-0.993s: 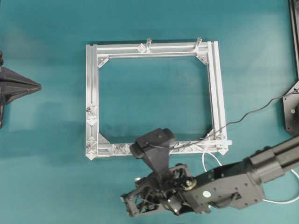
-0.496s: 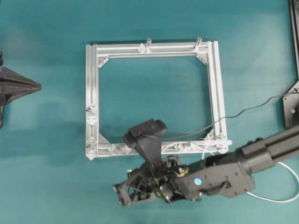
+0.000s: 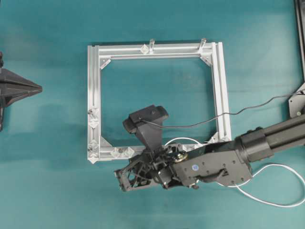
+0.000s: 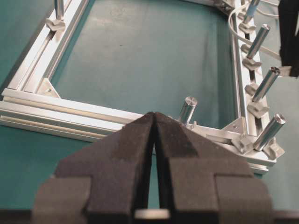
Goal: Move the cable alternately left and right between 8 closely spaced pins so it hooks onto each one.
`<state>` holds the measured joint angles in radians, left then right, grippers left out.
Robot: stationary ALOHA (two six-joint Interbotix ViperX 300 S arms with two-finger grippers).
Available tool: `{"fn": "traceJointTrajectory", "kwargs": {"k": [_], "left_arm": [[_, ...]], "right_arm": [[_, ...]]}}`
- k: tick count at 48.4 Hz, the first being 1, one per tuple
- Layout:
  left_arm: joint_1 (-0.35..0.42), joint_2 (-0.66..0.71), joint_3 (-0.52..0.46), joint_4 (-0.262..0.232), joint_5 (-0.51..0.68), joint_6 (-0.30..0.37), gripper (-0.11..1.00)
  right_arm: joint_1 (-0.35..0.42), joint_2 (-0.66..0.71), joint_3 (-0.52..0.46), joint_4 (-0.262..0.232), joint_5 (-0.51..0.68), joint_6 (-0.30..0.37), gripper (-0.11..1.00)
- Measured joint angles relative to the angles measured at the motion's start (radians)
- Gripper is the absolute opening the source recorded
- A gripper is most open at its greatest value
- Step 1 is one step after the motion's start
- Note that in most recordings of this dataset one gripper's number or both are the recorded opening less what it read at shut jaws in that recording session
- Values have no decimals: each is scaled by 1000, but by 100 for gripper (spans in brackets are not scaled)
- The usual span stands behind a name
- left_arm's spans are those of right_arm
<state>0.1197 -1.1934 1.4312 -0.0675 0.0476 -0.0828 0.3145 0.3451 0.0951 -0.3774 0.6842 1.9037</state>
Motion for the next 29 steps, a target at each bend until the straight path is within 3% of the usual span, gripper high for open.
{"fn": "traceJointTrajectory", "kwargs": {"k": [29], "left_arm": [[0, 0, 3, 0, 0, 0, 0]], "right_arm": [[-57, 0, 14, 0, 2, -15, 16]]}}
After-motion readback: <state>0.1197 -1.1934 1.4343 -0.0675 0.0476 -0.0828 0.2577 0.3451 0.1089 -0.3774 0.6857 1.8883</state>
